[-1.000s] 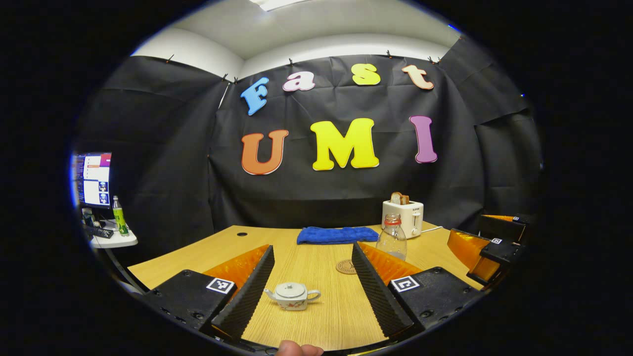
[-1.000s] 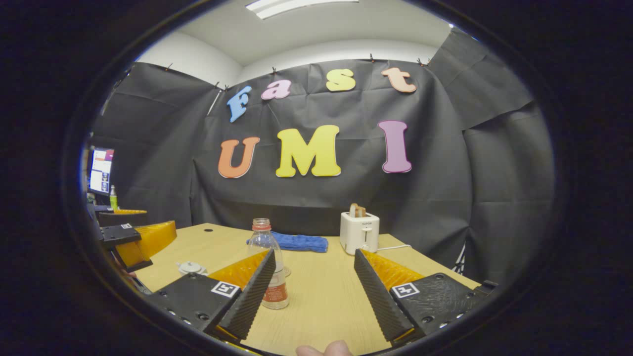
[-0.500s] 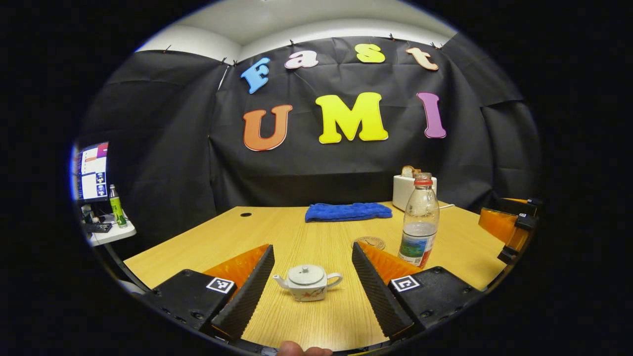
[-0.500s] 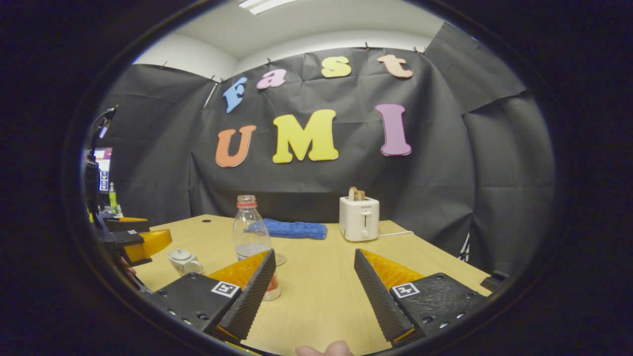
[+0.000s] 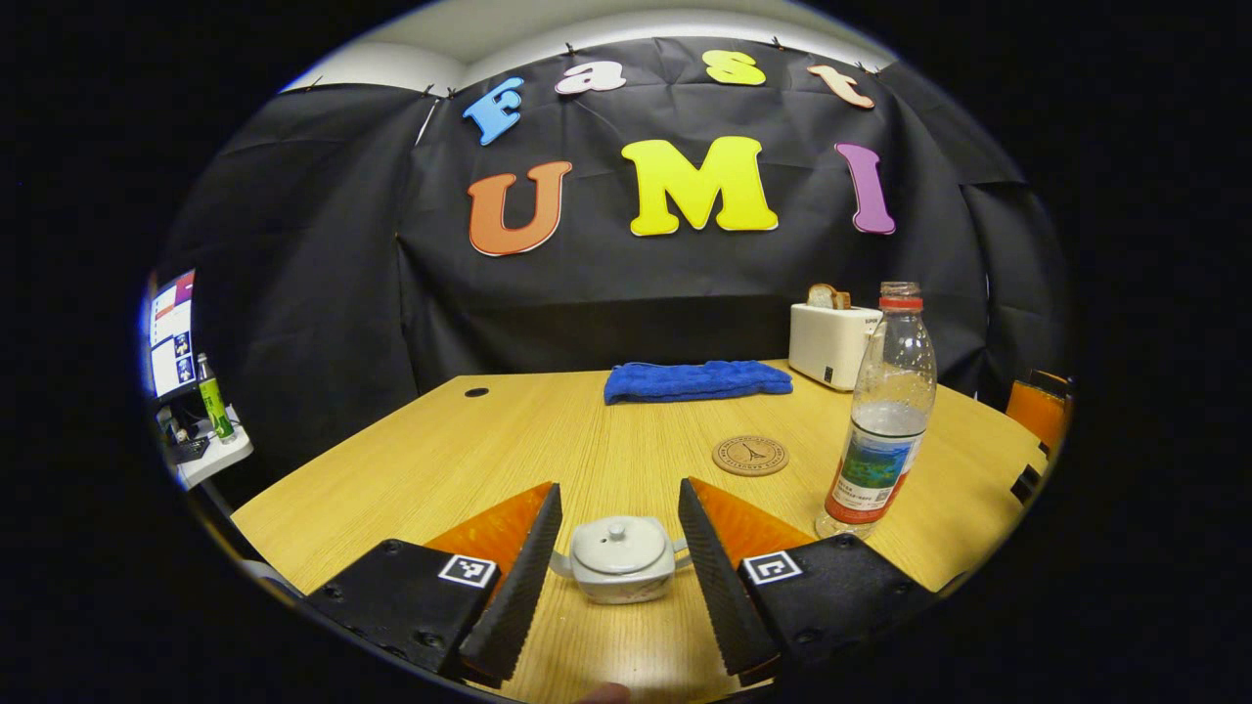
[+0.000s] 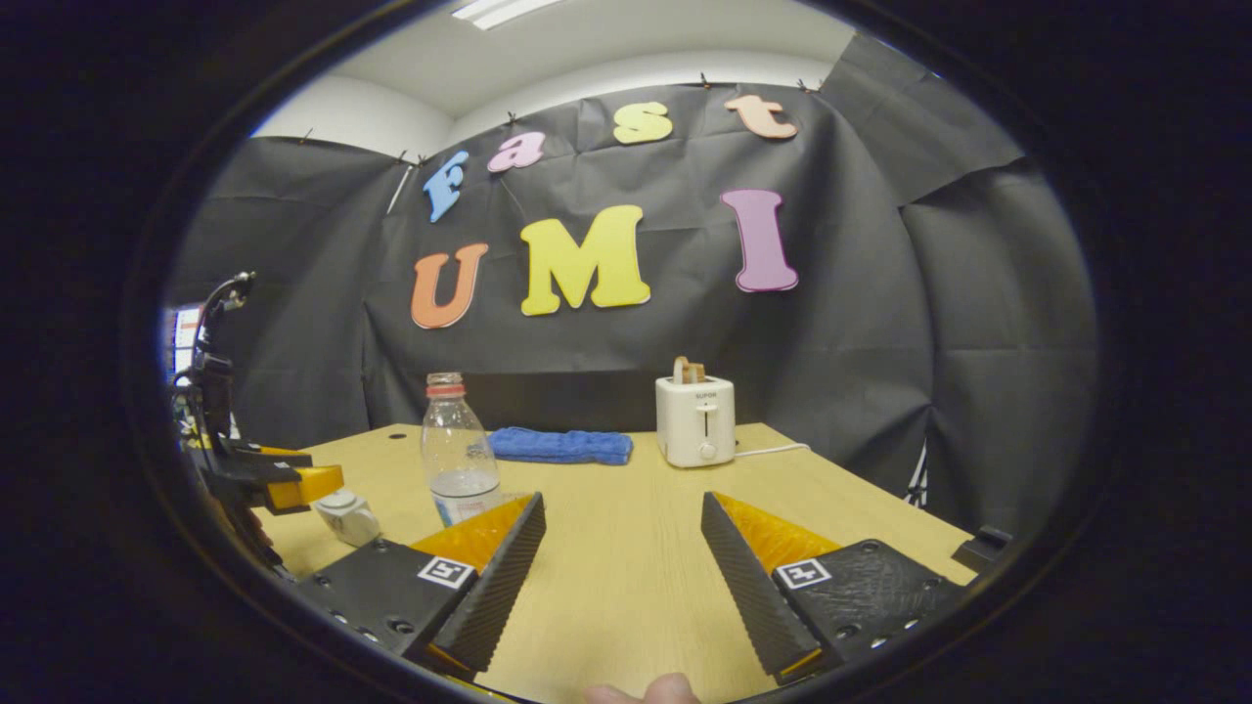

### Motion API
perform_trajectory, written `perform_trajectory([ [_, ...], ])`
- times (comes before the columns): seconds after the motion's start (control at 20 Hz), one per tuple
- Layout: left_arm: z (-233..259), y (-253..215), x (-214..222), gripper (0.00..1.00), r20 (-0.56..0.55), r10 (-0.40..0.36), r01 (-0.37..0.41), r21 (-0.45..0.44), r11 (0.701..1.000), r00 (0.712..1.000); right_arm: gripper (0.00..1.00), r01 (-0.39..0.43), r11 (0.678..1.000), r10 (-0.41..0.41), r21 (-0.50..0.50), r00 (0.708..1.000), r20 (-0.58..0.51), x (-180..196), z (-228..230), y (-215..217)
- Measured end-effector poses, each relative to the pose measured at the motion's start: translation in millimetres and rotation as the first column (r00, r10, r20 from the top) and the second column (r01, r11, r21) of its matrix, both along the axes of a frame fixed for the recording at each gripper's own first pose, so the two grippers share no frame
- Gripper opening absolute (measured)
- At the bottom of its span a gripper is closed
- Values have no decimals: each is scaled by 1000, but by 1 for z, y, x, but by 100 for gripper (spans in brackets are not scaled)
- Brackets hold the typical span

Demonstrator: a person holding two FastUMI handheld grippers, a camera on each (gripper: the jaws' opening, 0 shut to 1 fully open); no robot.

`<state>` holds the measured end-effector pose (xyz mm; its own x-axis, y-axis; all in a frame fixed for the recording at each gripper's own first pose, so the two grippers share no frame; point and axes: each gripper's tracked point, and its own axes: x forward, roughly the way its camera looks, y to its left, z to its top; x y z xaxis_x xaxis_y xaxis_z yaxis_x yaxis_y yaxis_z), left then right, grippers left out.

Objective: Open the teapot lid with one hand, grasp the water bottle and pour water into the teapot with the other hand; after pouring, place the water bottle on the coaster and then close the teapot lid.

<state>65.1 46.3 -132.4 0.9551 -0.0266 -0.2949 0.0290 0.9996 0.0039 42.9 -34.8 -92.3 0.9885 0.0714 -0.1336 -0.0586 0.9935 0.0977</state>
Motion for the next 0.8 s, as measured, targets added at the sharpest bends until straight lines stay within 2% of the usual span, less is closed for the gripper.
perform_trajectory([
  [0.05,-6,1,2,69,-20,-1,1,3,1000,1000,97,0,1000,0,1,1000,-5,1,-2,0],
  [0.3,-24,-1,11,47,-77,-17,19,16,1000,997,98,0,1000,0,2,1000,-15,8,-7,0],
  [0.35,-22,-1,11,36,-71,-22,24,23,999,997,98,-4,1000,4,4,1000,-19,9,-9,2],
  [0.55,-22,3,13,24,-72,-17,20,38,999,997,97,-31,999,32,10,999,-23,11,-10,11],
  [0.65,-22,1,14,10,-67,-33,35,31,999,997,99,-50,999,50,1,998,-24,12,-9,18],
  [0.8,-20,1,15,5,-57,-60,62,37,997,997,98,-98,995,98,0,995,-13,10,-4,33],
])
